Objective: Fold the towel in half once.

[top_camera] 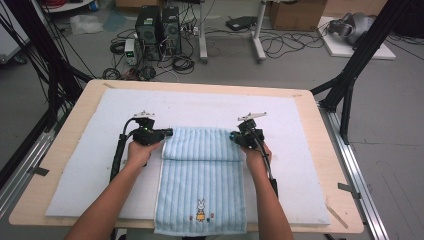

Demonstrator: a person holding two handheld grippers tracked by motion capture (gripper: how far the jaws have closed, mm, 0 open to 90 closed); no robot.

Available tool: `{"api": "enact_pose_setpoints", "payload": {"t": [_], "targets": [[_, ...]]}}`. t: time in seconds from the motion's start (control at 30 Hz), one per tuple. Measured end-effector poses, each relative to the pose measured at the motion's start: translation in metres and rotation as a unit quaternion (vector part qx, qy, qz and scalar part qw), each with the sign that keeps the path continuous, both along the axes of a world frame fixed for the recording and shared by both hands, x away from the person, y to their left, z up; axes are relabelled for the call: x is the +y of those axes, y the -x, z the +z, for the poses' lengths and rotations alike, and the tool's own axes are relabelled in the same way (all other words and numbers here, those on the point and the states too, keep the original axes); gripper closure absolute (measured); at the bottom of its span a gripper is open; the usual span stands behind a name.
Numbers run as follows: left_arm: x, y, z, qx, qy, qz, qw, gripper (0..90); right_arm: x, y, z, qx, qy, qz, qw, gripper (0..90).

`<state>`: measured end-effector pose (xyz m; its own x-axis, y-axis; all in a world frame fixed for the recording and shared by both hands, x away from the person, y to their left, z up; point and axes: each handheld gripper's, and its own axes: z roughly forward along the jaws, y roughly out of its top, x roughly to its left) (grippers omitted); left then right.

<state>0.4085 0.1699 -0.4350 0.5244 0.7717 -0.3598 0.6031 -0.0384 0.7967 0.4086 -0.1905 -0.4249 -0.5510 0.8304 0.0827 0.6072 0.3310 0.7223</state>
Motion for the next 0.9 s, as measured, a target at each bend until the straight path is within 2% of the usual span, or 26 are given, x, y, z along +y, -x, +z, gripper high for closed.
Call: {"api": "enact_pose_setpoints", "payload": {"t": [0.07,0.17,0.43,0.6,0.83,0.9], "targets": [[0.001,0.003,0.004,-0.008,0.007,-0.005,0.9999,87.6,-0.002,0.003,0.004,-0.007,-0.012,0.003,0.9999,86.5],[0.001,0.007,0.010,-0.017,0.006,-0.012,0.9998,87.6,-0.005,0.008,0.010,-0.020,-0.025,0.006,0.9995,86.7],[0.005,0.017,0.019,-0.036,0.012,-0.023,0.9990,87.8,-0.009,0.021,0.023,-0.044,-0.034,0.014,0.9984,86.6],[0.008,0.024,0.023,-0.039,0.022,-0.031,0.9985,87.8,-0.012,0.029,0.029,-0.056,-0.039,0.021,0.9974,86.6],[0.011,0.043,0.031,-0.060,0.031,-0.048,0.9965,87.8,-0.015,0.046,0.033,-0.066,-0.038,0.032,0.9966,86.4],[0.014,0.050,0.030,-0.062,0.035,-0.052,0.9961,87.9,-0.017,0.054,0.036,-0.077,-0.044,0.037,0.9954,86.5]]}}
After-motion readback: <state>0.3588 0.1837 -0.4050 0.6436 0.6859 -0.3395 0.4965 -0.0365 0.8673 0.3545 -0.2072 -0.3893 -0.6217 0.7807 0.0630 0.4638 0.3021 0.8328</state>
